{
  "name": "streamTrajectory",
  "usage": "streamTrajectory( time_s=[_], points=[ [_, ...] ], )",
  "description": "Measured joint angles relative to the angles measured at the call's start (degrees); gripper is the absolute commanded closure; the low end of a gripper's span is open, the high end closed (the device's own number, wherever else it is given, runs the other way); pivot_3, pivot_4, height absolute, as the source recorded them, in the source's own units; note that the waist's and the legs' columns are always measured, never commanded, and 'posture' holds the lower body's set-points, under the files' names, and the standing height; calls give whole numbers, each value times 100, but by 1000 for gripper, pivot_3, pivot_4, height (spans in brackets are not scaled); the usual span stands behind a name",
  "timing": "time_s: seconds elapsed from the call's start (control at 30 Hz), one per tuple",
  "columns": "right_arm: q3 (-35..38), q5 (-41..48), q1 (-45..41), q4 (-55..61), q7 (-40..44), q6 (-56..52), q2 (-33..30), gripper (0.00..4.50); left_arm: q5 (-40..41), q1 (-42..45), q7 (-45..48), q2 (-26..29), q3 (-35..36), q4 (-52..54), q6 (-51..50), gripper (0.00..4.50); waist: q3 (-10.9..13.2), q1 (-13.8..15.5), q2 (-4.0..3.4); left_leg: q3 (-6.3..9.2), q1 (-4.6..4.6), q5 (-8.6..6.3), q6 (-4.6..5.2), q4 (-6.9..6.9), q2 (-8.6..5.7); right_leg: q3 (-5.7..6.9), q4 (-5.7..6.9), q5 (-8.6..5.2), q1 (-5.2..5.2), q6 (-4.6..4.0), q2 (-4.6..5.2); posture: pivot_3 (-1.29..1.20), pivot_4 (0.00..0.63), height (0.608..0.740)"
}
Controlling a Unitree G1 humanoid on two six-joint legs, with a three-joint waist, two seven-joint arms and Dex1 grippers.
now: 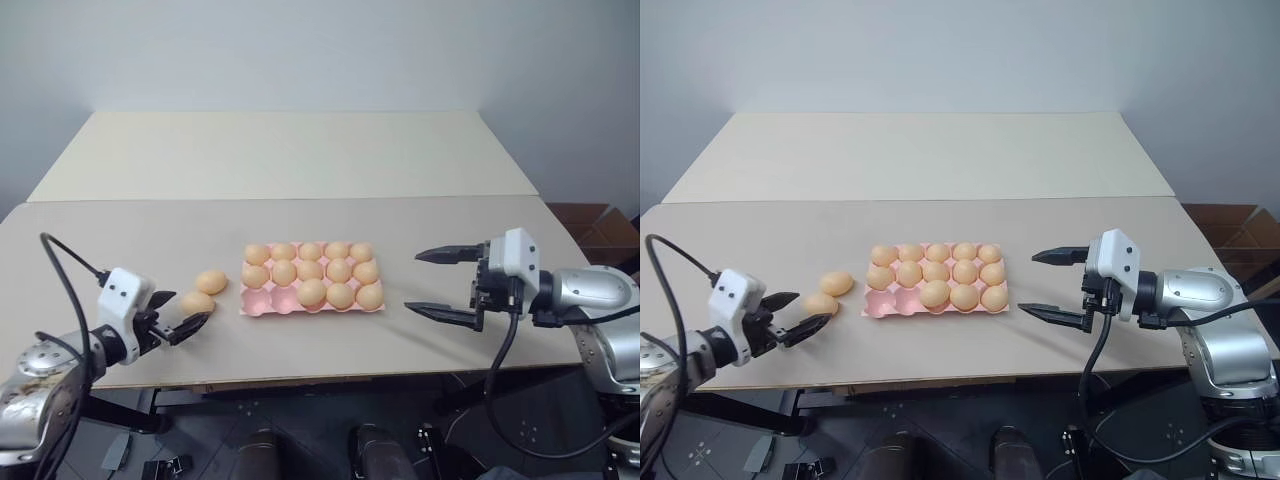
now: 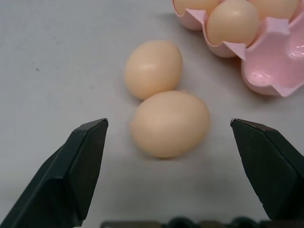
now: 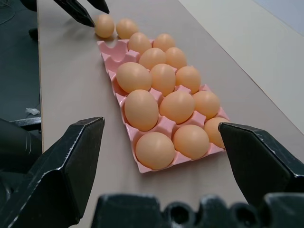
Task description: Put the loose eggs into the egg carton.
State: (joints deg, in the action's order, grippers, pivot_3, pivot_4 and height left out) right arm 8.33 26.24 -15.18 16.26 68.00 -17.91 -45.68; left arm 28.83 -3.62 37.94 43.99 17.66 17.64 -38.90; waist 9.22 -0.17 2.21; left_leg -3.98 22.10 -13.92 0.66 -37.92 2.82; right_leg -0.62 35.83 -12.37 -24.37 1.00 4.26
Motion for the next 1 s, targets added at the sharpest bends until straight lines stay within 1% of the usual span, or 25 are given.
streamTrajectory(
  time_s=[0.03,0.2,0.27,0.47,0.53,0.6,0.67,0.73,0.77,0.83,0.93,0.97,1.0],
  points=[
    [3,4,11,26,-12,0,-2,0,-54,94,-29,-2,-107,-98,-26,592,0,4,0,0,0,0,0,0,0,1,0,0,0,0,0,0,150,740],
    [58,77,102,159,-88,0,-7,0,-191,313,-23,-34,-349,-465,-52,2205,0,4,0,0,2,0,0,0,-1,1,-1,1,0,1,3,0,150,740],
    [112,108,146,224,-149,0,-7,0,-226,335,-6,-36,-359,-517,9,2477,0,13,0,1,1,0,0,0,-1,1,-1,1,0,1,4,0,150,740],
    [147,156,276,336,-318,-2,-7,0,-261,112,210,-21,-206,-480,283,2477,0,-2,0,-1,2,0,0,0,0,0,-2,1,-2,0,5,0,150,740],
    [167,179,340,396,-365,-2,-12,0,-228,-314,443,89,93,-312,458,2477,1,-37,2,0,5,-2,0,2,3,2,-3,-2,-5,-3,4,0,150,740],
    [184,194,452,445,-436,-2,-13,0,-25,-735,872,157,642,-84,698,2477,1,-48,3,1,10,-2,-2,3,3,4,-2,-6,-10,-8,6,0,150,740],
    [182,195,487,452,-471,-2,-11,0,297,-855,1265,171,1026,207,866,2477,1,-22,1,2,10,-2,-2,3,2,4,-1,-17,-9,-27,12,0,150,740],
    [179,195,486,468,-511,-2,-10,0,541,-771,1446,177,1110,506,899,2477,1,49,0,0,1,-1,-3,2,-1,2,-2,-25,1,-29,15,0,150,740],
    [168,195,481,475,-528,-2,-4,0,625,-645,1459,170,1045,624,893,2477,1,81,1,0,-3,1,-4,1,-4,2,-3,-37,6,-6,15,0,150,740],
    [134,194,448,492,-577,-2,6,0,666,-222,1415,138,708,731,886,2477,1,124,1,1,-4,4,-6,-2,-9,4,-4,-35,11,2,14,0,150,740],
    [122,192,421,514,-621,-1,11,0,606,552,1232,-43,-61,756,786,2477,0,121,2,0,-3,5,-4,-6,-11,-3,-4,-22,15,13,8,0,150,740],
    [114,193,407,523,-630,-1,14,0,532,856,1159,-118,-391,722,731,2477,0,113,2,1,-1,5,-4,-7,-12,-3,-5,4,14,39,6,0,150,740],
    [110,194,388,530,-636,0,15,0,480,1013,1110,-166,-605,701,708,2477,0,94,3,2,2,5,-4,-7,-11,-3,-6,15,12,22,4,0,150,740]
  ],
)
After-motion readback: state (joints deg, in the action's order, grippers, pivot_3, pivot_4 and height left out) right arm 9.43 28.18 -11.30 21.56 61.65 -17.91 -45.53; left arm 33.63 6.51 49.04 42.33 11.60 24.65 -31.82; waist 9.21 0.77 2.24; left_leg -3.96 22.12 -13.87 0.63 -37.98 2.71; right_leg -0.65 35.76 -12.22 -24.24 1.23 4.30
